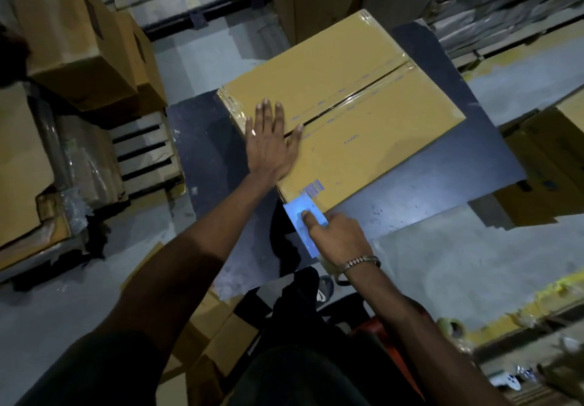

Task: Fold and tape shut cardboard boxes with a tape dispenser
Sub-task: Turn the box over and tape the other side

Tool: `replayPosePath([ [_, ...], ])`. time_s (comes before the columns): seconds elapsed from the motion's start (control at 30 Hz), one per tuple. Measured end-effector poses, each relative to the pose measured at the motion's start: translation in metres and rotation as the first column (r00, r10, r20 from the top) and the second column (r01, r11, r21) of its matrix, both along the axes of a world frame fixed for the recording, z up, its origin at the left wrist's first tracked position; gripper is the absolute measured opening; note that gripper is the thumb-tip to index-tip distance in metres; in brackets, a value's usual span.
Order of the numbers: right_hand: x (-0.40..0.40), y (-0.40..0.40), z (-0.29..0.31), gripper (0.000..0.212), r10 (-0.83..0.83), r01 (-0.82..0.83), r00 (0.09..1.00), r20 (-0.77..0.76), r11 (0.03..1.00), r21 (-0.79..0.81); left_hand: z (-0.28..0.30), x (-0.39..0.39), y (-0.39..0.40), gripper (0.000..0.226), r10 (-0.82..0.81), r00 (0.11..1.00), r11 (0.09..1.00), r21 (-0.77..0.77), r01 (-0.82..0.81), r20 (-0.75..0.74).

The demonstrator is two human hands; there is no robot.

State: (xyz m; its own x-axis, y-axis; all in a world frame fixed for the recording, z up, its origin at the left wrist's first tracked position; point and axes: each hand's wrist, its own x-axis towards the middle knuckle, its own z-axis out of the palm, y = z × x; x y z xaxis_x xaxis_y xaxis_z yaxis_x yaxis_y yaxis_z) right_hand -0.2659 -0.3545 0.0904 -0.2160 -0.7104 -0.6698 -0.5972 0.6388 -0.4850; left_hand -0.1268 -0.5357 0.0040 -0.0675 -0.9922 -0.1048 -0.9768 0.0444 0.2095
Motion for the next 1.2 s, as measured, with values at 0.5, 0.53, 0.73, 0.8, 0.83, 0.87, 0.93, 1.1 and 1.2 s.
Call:
replayPosePath([
  [0.5,-0.016,0.045,-0.008,0.058,-0.029,0.026,0.999,-0.044,0.998,-0.054,-0.008,-0.021,0.045,0.081,0.033,0.999,0.997,-0.062,-0.035,-0.025],
  [0.53,-0.021,0.052,-0.01,0.062,-0.033,0.031,0.998,-0.044,0.999,-0.042,-0.008,-0.021,0.045,0.081,0.027,0.999,0.998,-0.061,-0.029,-0.02],
  [0.73,-0.031,0.076,-0.019,0.061,-0.037,0.035,0.999,-0.033,0.998,-0.05,-0.006,-0.021,0.047,0.082,0.015,1.0,0.998,-0.06,-0.016,-0.019],
  [0.8,-0.027,0.077,-0.022,0.061,-0.042,0.04,0.999,-0.024,0.997,-0.061,-0.006,-0.021,0.048,0.082,0.013,1.0,0.998,-0.062,-0.013,0.003],
  [0.83,-0.025,0.076,-0.025,0.061,-0.052,0.051,0.998,-0.025,0.997,-0.058,-0.005,-0.021,0.048,0.082,0.012,1.0,0.998,-0.064,-0.012,0.004],
  [0.87,-0.024,0.075,-0.029,0.062,-0.065,0.063,0.998,-0.028,0.997,-0.046,-0.005,-0.021,0.048,0.083,0.008,1.0,0.998,-0.063,-0.008,0.0],
  [0.93,-0.021,0.07,-0.034,0.064,-0.086,0.086,0.996,-0.007,0.996,-0.03,-0.005,-0.02,0.049,0.083,0.001,1.0,0.997,-0.072,-0.001,0.003],
  [1.1,-0.03,0.052,-0.051,0.057,-0.287,0.284,0.939,0.189,0.958,0.043,-0.007,-0.024,0.049,0.083,0.019,1.0,0.997,-0.081,-0.018,0.018],
  [1.2,-0.043,0.047,-0.057,0.053,-0.396,0.373,0.862,0.316,0.918,0.133,-0.007,-0.024,0.049,0.083,0.019,1.0,0.998,-0.066,-0.018,0.016],
])
